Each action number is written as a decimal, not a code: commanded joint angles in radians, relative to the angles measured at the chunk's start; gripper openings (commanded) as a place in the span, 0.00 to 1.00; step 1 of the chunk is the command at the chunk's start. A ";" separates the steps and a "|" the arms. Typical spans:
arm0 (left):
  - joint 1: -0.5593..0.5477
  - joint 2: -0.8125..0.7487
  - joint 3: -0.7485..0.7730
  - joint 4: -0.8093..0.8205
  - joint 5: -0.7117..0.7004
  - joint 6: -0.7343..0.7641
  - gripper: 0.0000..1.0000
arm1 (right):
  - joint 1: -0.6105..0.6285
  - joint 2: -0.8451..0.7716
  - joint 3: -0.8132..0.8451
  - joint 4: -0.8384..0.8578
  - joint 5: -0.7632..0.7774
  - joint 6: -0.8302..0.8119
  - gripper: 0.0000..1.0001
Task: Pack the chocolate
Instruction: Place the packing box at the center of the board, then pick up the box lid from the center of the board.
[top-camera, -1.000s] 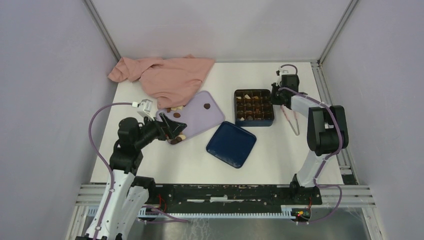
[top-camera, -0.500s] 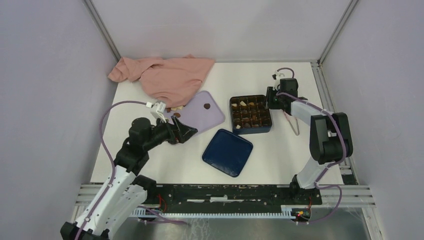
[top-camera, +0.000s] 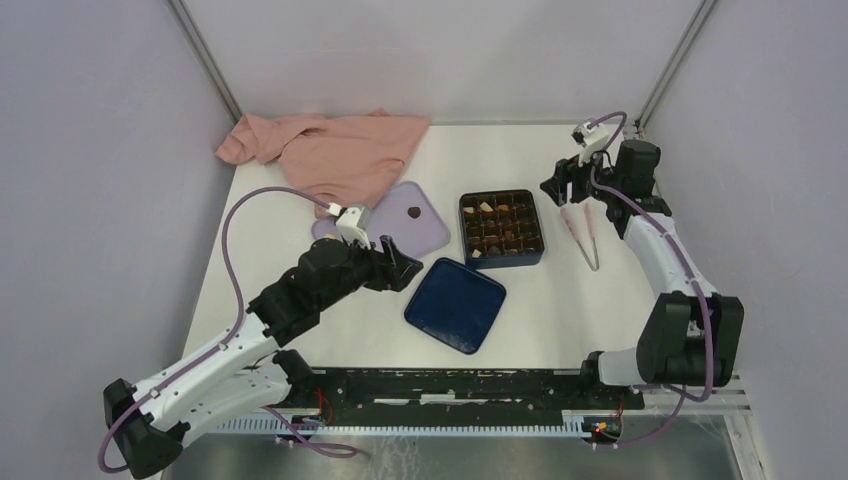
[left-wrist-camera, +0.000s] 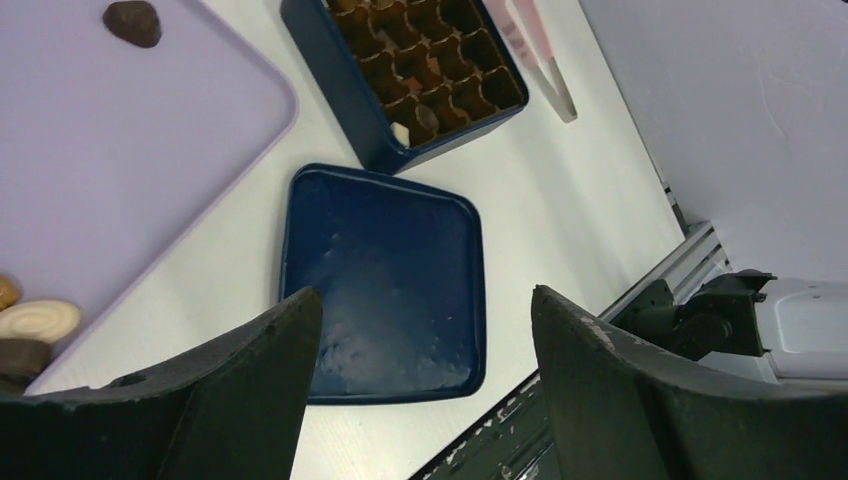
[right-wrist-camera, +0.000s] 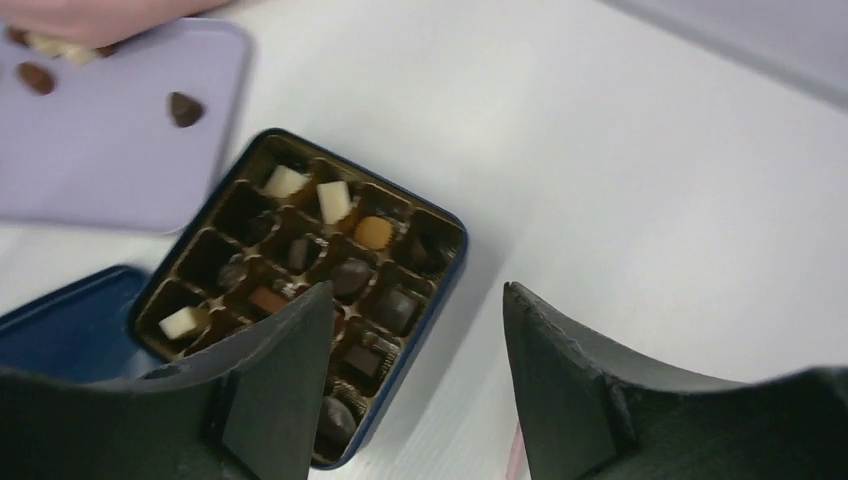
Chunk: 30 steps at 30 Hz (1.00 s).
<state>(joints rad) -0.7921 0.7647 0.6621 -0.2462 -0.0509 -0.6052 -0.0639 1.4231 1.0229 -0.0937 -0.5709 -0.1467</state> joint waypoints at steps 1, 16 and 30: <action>-0.039 0.040 0.043 0.112 -0.040 0.002 0.85 | 0.007 -0.115 0.035 -0.096 -0.310 -0.216 0.69; -0.038 0.137 0.125 0.096 -0.060 -0.040 1.00 | 0.006 -0.329 -0.242 0.011 -0.613 -0.360 0.98; -0.271 0.392 0.158 0.091 -0.274 -0.086 0.97 | -0.034 -0.320 -0.293 -0.015 -0.546 -0.347 0.98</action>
<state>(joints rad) -0.9749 1.0508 0.7105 -0.1009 -0.1455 -0.6689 -0.0944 1.0954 0.6891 -0.0902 -1.1439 -0.4767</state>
